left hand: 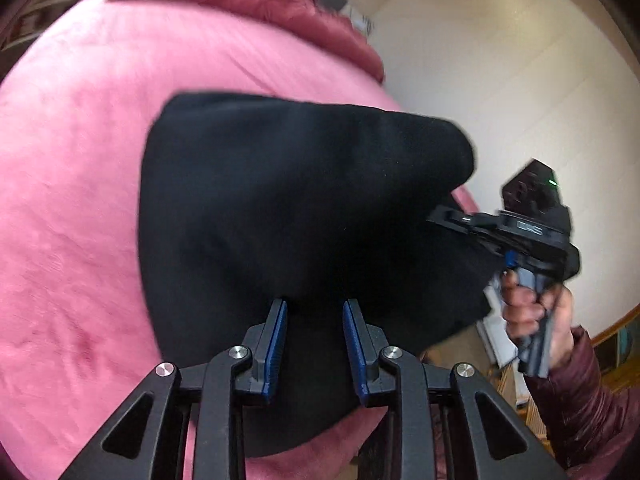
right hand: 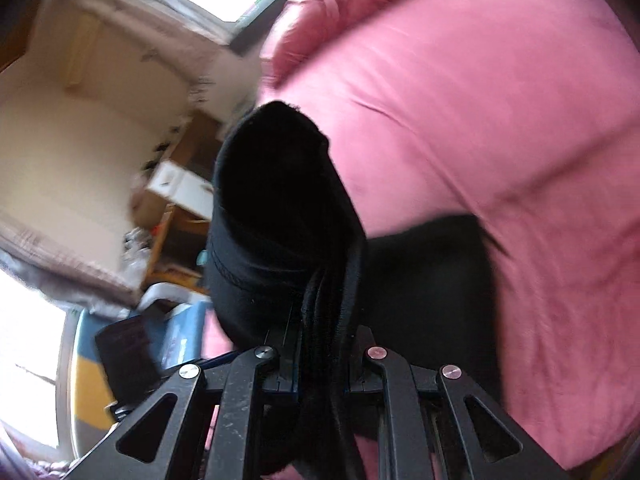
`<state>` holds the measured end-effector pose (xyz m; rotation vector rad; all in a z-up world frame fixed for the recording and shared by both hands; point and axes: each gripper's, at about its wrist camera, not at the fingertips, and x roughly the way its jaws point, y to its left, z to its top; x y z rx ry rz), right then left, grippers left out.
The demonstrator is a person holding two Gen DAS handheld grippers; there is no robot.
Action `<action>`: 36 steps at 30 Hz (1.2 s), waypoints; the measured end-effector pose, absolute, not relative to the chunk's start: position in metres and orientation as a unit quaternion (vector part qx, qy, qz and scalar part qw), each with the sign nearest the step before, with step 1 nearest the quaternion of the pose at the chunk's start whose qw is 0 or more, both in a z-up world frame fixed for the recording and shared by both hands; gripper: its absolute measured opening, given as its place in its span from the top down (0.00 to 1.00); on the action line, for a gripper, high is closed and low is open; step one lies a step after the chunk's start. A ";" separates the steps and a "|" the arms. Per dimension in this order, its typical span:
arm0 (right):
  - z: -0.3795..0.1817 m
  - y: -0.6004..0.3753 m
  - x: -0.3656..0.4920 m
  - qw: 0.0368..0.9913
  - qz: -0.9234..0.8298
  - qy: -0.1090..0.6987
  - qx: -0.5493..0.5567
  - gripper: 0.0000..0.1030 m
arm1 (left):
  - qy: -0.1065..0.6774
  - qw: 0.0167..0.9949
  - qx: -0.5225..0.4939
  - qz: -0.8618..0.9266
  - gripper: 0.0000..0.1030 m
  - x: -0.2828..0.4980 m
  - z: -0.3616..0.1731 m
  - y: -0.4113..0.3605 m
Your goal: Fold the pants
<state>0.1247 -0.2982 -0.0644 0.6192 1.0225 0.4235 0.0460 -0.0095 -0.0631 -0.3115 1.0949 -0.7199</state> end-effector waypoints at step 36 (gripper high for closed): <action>-0.037 -0.312 0.191 0.869 0.096 0.440 0.204 0.97 | 0.544 0.754 -0.079 -0.359 0.72 0.037 -0.087 -0.041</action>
